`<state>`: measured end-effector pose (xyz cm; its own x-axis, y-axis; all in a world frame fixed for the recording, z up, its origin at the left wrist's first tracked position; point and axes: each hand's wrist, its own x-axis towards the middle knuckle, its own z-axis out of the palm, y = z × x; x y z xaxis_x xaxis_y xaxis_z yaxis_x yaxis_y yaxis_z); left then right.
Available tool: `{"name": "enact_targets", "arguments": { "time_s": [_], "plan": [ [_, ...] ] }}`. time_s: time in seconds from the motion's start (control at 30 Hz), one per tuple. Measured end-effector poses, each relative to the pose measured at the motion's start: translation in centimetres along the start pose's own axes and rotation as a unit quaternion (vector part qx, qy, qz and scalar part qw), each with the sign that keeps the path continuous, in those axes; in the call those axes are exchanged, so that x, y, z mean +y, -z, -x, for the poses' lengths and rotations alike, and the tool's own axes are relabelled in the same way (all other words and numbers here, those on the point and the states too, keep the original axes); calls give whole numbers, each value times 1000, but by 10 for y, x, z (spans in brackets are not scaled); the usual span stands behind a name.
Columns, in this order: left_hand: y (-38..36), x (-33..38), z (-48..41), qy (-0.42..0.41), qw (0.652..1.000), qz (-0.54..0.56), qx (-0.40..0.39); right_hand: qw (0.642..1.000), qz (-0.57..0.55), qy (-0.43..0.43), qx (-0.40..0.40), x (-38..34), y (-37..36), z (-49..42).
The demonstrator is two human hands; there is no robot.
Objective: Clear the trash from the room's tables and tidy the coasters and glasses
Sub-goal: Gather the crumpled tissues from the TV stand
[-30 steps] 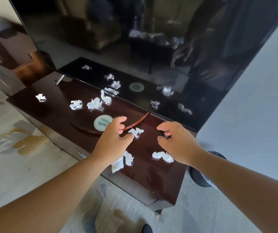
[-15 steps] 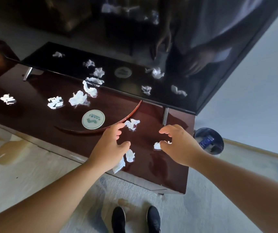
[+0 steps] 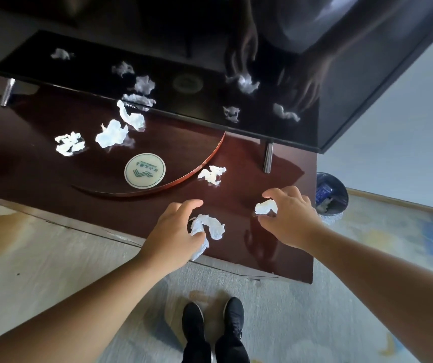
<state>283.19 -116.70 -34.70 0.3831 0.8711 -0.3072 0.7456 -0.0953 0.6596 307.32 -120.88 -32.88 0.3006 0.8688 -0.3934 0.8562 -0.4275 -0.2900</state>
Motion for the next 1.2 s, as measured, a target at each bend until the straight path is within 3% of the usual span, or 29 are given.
{"name": "enact_targets", "arguments": {
  "time_s": [0.23,0.37,0.5,0.9,1.2],
  "plan": [
    [-17,-7,-2,5,997,-74,14,999,26,-13,-40,4,-23,-19],
    [-24,-13,-3,14,994,-111,20,999,28,17,-9,7,-34,-24],
    [-33,-16,-6,12,991,-129,12,998,-13,53,39,7,-42,-27],
    [-39,-10,-11,8,990,-142,18,981,-171,70,61,-6,-16,-19],
    [-17,0,-1,13,989,-145,31,969,-197,121,89,-35,28,-8]
  ]
}}
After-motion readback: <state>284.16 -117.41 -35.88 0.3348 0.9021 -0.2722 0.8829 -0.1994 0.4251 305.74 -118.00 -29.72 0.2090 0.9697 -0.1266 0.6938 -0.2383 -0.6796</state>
